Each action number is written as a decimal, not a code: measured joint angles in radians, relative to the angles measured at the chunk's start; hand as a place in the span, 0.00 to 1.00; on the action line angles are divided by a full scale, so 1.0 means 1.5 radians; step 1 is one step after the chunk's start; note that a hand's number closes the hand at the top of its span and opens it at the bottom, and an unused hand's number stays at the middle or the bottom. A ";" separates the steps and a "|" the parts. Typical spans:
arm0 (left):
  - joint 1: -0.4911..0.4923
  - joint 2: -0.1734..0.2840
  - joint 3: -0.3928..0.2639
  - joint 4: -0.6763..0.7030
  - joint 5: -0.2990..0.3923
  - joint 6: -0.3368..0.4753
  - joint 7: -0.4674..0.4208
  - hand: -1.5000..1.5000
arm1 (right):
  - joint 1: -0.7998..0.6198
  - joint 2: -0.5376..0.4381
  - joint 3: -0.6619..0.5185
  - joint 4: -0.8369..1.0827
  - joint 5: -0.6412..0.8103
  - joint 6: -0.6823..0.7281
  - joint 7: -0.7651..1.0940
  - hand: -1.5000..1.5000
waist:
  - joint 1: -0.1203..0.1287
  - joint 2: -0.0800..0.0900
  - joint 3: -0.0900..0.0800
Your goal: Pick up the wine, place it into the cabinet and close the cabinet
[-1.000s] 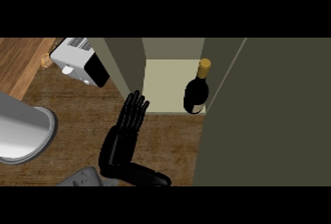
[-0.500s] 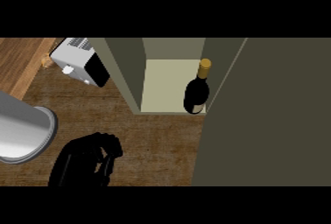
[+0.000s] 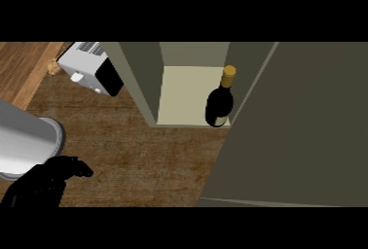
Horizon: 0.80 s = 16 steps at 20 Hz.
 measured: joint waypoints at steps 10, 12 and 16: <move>0.133 0.100 0.127 0.032 0.081 -0.136 -0.046 0.00 | -0.125 0.003 0.186 0.043 0.115 -0.180 0.058 1.00 | 0.014 -0.004 -0.002; 0.149 0.113 0.147 0.056 0.090 -0.169 -0.054 0.00 | -0.158 -0.022 0.197 0.044 0.118 -0.227 0.056 1.00 | 0.015 -0.003 -0.002; 0.175 0.136 0.177 0.077 0.102 -0.211 -0.063 0.00 | -0.215 -0.064 0.217 0.045 0.130 -0.310 0.043 1.00 | 0.020 -0.004 -0.003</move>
